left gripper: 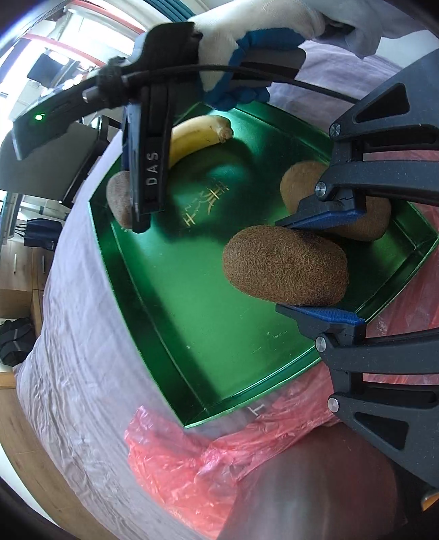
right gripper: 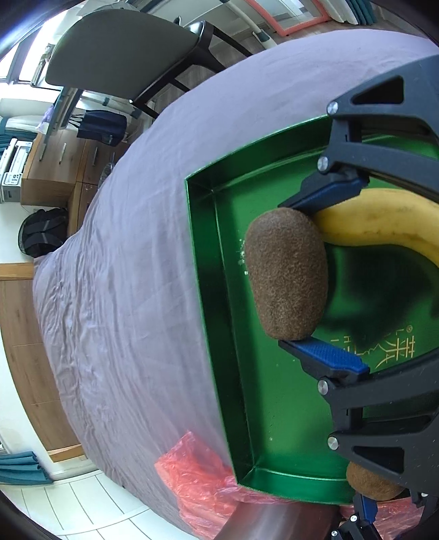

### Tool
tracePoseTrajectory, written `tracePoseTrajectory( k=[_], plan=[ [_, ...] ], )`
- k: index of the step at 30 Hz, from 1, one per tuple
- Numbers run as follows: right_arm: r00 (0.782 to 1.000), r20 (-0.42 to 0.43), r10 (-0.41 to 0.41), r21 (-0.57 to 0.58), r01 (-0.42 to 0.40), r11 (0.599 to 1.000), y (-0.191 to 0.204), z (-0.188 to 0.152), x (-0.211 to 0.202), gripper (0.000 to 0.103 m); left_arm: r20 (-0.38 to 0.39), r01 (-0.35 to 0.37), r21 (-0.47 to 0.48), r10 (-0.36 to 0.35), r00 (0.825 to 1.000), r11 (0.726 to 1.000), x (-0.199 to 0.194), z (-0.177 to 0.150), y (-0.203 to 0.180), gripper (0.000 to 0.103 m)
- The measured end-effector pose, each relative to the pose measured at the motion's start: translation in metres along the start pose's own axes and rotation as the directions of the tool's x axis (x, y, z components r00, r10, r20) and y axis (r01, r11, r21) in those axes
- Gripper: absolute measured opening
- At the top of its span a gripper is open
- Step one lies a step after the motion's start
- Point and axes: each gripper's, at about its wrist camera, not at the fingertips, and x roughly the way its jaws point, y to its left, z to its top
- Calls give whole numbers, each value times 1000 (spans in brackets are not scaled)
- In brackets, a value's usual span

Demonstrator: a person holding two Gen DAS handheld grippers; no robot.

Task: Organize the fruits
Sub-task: 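Carry both kiwis over the green tray with both tools, then open both tools to release the kiwis into the tray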

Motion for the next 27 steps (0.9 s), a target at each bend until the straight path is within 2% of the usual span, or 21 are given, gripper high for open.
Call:
tracePoseTrajectory(
  k=[9, 11, 13, 15, 23, 27],
  plan=[
    [1000, -5, -26, 12, 26, 1000, -2, -1, 1, 72, -17, -18, -6, 18, 1000, 1000, -3, -9, -4, 37],
    [1000, -4, -30, 17, 30, 999, -2, -1, 0, 74, -12, -19, -10, 19, 1000, 1000, -9, -9, -4, 40],
    [1000, 4, -25, 19, 25, 999, -1, -2, -5, 84, -9, -22, -6, 22, 1000, 1000, -15, -9, -2, 44],
    [999, 8, -34, 17, 34, 999, 0, -2, -13, 87, -4, -29, 3, 29, 1000, 1000, -23, -10, -4, 48],
    [997, 56, -57, 24, 56, 998, 7, -10, -72, 91, 56, -7, 12, 6, 998, 1000, -83, -40, -13, 55],
    [994, 92, -54, 30, 52, 998, 16, -21, -112, 101, 123, 3, 28, -7, 992, 1000, -129, -64, -16, 62]
  ],
)
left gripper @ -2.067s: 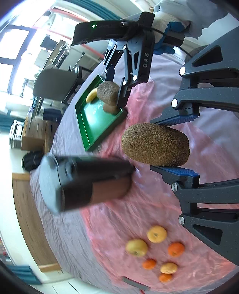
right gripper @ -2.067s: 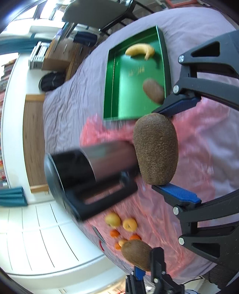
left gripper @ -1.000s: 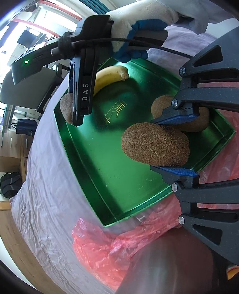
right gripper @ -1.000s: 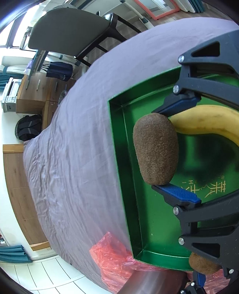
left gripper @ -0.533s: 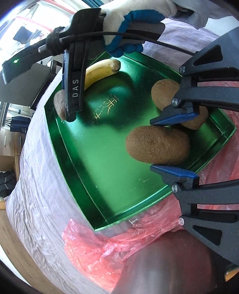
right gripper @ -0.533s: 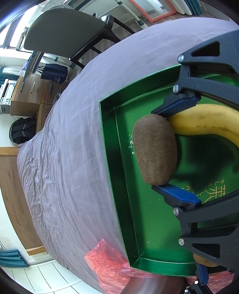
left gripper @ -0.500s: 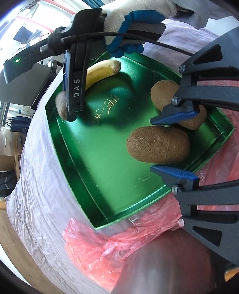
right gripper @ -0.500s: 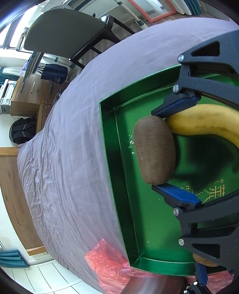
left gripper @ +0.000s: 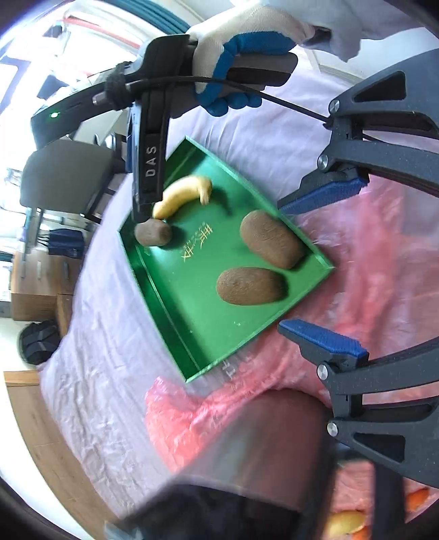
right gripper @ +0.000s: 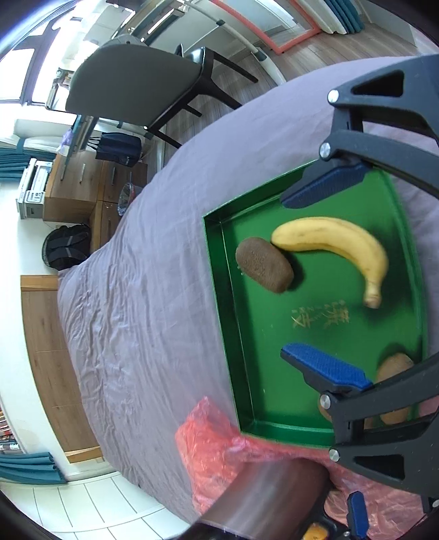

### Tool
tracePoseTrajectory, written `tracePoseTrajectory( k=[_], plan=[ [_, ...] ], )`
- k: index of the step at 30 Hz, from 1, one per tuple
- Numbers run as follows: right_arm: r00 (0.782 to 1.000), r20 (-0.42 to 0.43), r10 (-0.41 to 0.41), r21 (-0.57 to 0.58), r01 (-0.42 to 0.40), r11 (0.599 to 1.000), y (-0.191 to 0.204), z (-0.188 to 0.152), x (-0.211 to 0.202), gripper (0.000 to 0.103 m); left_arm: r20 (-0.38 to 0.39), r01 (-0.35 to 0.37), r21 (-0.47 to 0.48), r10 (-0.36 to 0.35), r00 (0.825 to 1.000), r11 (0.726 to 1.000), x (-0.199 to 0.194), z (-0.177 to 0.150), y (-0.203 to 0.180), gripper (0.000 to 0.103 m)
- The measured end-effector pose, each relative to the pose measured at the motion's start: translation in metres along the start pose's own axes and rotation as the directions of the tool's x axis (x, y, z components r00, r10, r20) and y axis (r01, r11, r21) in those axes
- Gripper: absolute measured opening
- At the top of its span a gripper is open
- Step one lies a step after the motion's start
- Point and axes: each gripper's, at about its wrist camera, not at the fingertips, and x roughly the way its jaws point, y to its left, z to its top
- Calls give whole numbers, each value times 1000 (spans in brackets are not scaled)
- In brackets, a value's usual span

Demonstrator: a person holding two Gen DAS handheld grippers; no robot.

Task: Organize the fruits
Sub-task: 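Open both tools to release the kiwis into the tray, then move both tools back toward the remaining fruits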

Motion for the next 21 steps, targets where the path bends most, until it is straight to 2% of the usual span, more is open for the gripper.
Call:
tracePoseTrajectory(
  k=[4, 7, 12, 14, 21],
  plan=[
    [999, 40, 15, -6, -14, 1000, 14, -16, -49, 101, 52, -10, -2, 10, 999, 1000, -37, -26, 5, 82],
    [997, 67, 32, -19, -31, 999, 30, -32, -81, 102, 72, -31, -12, 32, 997, 999, -55, -50, 11, 87],
    [993, 83, 83, -53, -79, 995, 62, -63, -122, 102, 60, -93, 3, 93, 994, 996, -81, -97, 19, 90],
    [991, 89, 104, -75, -98, 992, 77, -77, -136, 102, 59, -146, 11, 145, 988, 989, -94, -116, 23, 90],
    [972, 92, 214, -128, -202, 971, 138, -115, -173, 102, 43, -238, -77, 242, 969, 968, -131, -165, 59, 90]
  ],
)
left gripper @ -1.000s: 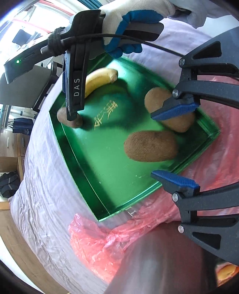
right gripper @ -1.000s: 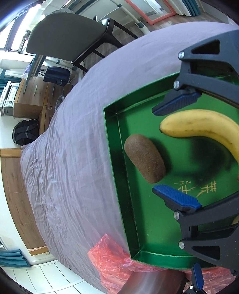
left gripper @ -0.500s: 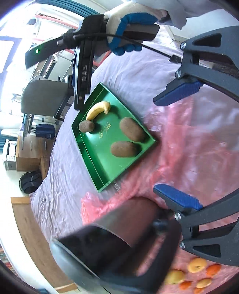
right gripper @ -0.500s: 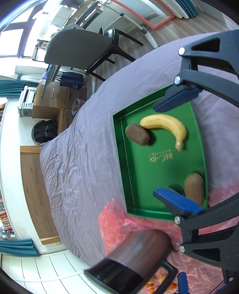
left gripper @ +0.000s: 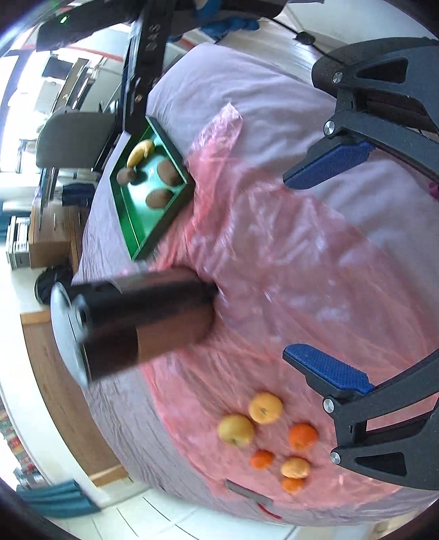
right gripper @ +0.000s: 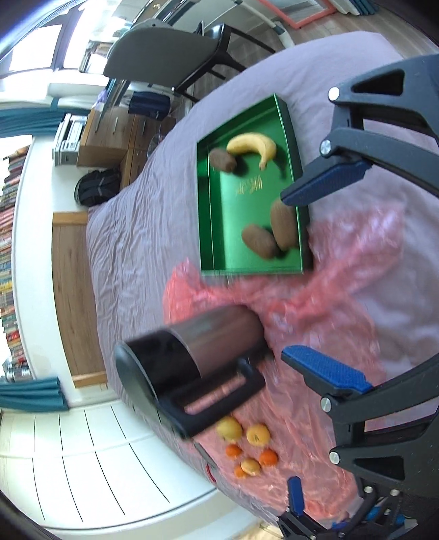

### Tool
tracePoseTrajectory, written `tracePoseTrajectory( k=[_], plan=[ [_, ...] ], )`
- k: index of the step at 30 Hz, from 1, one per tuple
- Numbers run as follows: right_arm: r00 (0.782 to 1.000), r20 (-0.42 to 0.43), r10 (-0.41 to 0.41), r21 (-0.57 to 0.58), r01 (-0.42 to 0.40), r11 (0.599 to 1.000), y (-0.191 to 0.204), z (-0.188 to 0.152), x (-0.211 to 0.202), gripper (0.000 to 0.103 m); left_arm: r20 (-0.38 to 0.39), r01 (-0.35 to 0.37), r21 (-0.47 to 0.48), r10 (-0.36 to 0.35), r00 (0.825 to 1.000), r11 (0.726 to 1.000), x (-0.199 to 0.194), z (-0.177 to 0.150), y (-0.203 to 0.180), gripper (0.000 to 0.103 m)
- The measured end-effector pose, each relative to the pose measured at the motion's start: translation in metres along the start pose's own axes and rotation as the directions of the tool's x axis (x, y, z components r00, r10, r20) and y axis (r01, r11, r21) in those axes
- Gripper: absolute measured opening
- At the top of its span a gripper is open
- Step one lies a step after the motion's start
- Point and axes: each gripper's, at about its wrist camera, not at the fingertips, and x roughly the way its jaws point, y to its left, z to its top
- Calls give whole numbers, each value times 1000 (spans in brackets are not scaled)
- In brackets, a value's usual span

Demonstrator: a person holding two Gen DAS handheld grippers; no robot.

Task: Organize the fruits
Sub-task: 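Move both tools back toward the remaining fruits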

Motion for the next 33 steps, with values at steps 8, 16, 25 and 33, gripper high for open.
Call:
tracePoseTrajectory(
  k=[8, 16, 25, 33],
  plan=[
    [994, -3, 110, -100, -109, 989, 83, -13, -9, 102, 5, -52, -120, 53, 999, 991, -20, -41, 61, 90],
    [984, -44, 173, -141, -177, 974, 140, -19, -5, 102, -17, -125, -234, 124, 992, 964, -31, -78, 123, 90],
    [964, -121, 236, -194, -256, 947, 212, -21, 35, 102, -46, -218, -389, 217, 975, 895, -29, -119, 203, 90],
    [950, -180, 255, -221, -292, 931, 263, -19, 84, 102, -78, -220, -441, 207, 975, 870, -13, -142, 245, 90]
  ],
)
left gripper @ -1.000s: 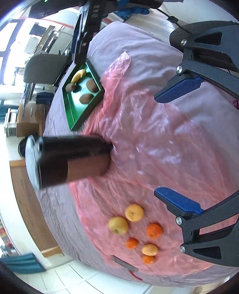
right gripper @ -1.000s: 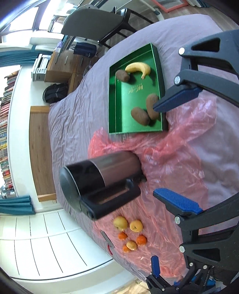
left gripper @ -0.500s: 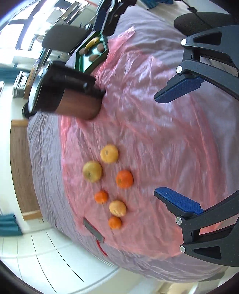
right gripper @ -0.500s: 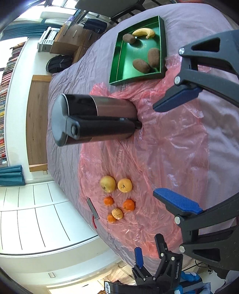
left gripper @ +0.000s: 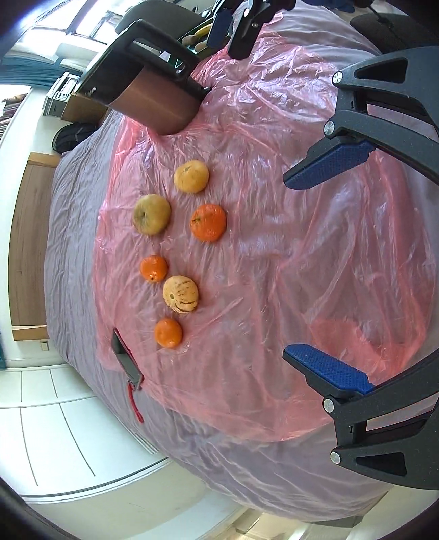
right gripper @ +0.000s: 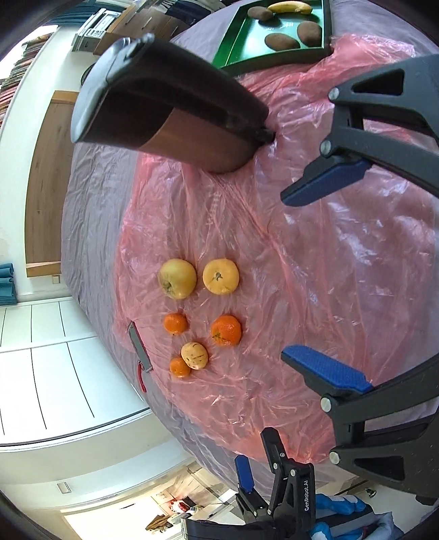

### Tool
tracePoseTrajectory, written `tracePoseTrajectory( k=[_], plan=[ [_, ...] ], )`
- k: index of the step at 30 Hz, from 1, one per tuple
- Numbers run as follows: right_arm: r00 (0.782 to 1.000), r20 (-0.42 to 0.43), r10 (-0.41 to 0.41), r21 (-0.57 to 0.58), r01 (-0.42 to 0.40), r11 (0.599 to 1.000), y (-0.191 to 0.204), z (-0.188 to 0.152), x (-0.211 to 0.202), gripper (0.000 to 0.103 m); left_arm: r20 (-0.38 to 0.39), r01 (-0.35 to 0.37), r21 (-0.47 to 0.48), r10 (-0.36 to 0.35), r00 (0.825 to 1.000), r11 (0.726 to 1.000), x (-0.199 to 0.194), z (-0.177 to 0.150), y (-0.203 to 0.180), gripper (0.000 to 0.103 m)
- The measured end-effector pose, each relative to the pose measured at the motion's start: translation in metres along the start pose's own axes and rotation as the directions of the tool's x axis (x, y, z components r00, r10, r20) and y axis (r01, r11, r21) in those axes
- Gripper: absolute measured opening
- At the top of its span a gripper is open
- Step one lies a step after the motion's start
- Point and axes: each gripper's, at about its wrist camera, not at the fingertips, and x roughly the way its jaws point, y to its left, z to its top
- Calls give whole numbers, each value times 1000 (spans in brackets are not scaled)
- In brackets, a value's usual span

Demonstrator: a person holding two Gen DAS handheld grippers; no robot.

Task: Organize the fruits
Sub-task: 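Move both tools back toward the remaining fruits, then grasp a mandarin with the left tool while the right tool grasps a yellow apple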

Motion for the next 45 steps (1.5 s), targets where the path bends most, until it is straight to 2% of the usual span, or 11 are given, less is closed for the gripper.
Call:
tracePoseTrajectory(
  k=[8, 13, 20, 22, 30, 32, 33, 35, 37, 41, 45],
  plan=[
    [999, -27, 23, 13, -22, 1000, 8, 22, 58, 102, -14, 94, 33, -94, 996, 995, 36, 29, -5, 89],
    [999, -49, 21, 44, -19, 999, 1, 40, 94, 98, -62, 108, 80, -103, 993, 991, 74, 50, -23, 75],
    [995, -98, 31, 67, -24, 997, -11, 56, 138, 92, -104, 117, 93, -107, 989, 989, 118, 71, -39, 71],
    [993, -112, 36, 71, -28, 997, -12, 59, 149, 88, -120, 114, 95, -102, 988, 989, 128, 74, -41, 66],
    [985, -166, 47, 77, -34, 996, -15, 62, 183, 80, -149, 122, 94, -107, 983, 988, 150, 74, -41, 57],
    [984, -171, 49, 74, -37, 997, -15, 61, 187, 66, -150, 126, 97, -110, 983, 987, 152, 74, -42, 55],
    [982, -179, 54, 75, -41, 996, -15, 61, 190, 54, -151, 126, 100, -110, 982, 987, 153, 74, -43, 54],
    [980, -189, 56, 72, -43, 996, -14, 60, 195, 45, -153, 127, 102, -111, 982, 987, 156, 74, -45, 53],
    [980, -189, 61, 73, -48, 996, -14, 59, 198, 31, -154, 130, 103, -113, 982, 986, 159, 75, -47, 50],
    [981, -186, 62, 72, -49, 996, -14, 58, 201, 28, -159, 132, 116, -113, 981, 984, 164, 74, -53, 43],
    [981, -182, 71, 81, -57, 995, -16, 56, 203, 28, -153, 125, 131, -104, 983, 984, 166, 71, -56, 42]
  ],
)
